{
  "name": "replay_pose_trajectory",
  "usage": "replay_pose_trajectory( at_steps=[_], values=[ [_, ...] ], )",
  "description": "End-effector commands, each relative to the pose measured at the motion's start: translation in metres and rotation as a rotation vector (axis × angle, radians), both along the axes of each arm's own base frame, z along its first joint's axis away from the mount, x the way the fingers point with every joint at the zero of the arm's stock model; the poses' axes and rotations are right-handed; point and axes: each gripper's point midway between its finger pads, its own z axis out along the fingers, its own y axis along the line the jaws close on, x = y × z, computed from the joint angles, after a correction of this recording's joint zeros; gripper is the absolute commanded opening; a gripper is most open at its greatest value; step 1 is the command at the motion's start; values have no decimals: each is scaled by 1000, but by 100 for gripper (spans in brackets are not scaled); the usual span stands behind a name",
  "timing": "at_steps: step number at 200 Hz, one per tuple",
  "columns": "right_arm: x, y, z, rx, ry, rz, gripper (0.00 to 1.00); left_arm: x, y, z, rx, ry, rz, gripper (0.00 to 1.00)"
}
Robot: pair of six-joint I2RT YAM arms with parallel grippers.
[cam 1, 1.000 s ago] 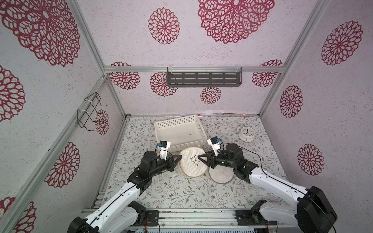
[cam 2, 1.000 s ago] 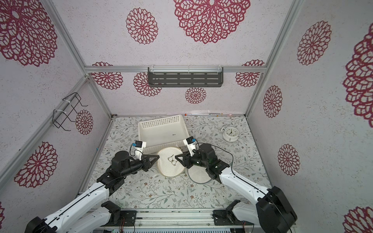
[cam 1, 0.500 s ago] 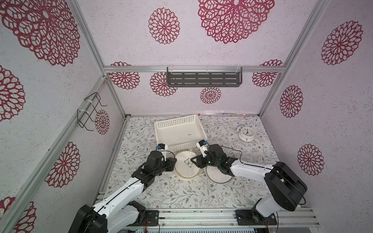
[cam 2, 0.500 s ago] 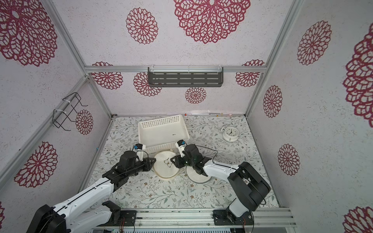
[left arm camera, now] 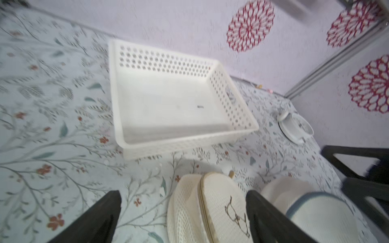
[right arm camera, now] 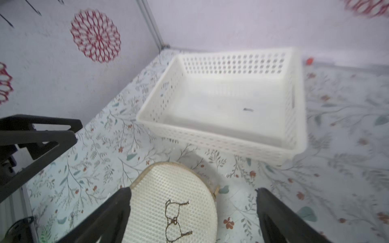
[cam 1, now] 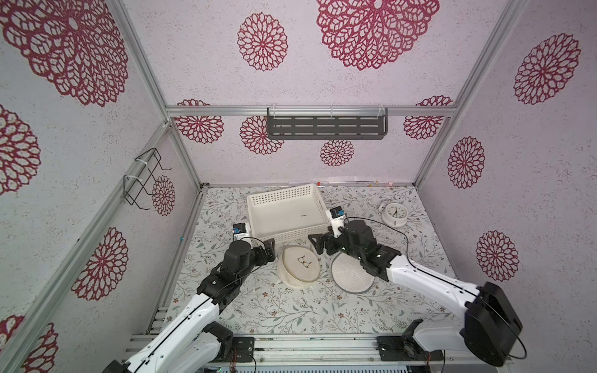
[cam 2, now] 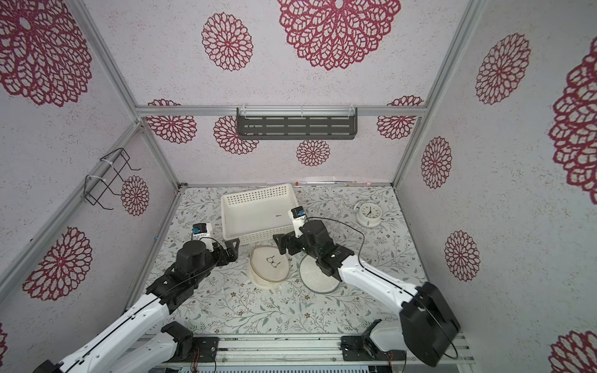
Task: Turn the laundry bag inside out
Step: Reset both arms
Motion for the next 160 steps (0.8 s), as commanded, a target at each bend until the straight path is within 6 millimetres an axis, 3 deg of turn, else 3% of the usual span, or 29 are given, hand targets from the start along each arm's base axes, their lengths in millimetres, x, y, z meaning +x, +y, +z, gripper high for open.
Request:
replay_pose_trajectory(
  at_steps=[1,16,36,52,67,81,93,103,117,133,160],
  values=[
    [7,-70,18,-35,-80,-214,99,-3,62,25,194,-74,225,98],
    [15,-134,6,-69,-104,-444,99,-1,90,34,278,-108,302,98],
    [12,-223,-29,-170,-155,-767,98,8,125,29,341,-127,393,97],
    [9,-260,-54,-198,-213,-841,98,21,149,18,380,-137,433,97],
    [11,-268,-75,-162,-254,-813,98,35,165,-9,369,-93,429,97],
    [15,-263,-88,-159,-302,-777,99,47,172,-36,374,-53,403,98],
    [31,-255,-92,-179,-290,-727,99,53,172,-49,373,-76,386,98],
    [37,-250,-84,-175,-347,-699,99,57,171,-60,351,-82,365,98],
    [41,-247,-74,-168,-427,-679,99,64,169,-66,361,-125,344,98],
    [54,-248,-81,-197,-389,-677,98,73,165,-65,357,-153,309,98],
    [50,-251,-90,-219,-322,-681,98,87,162,-74,342,-190,261,98]
  ],
)
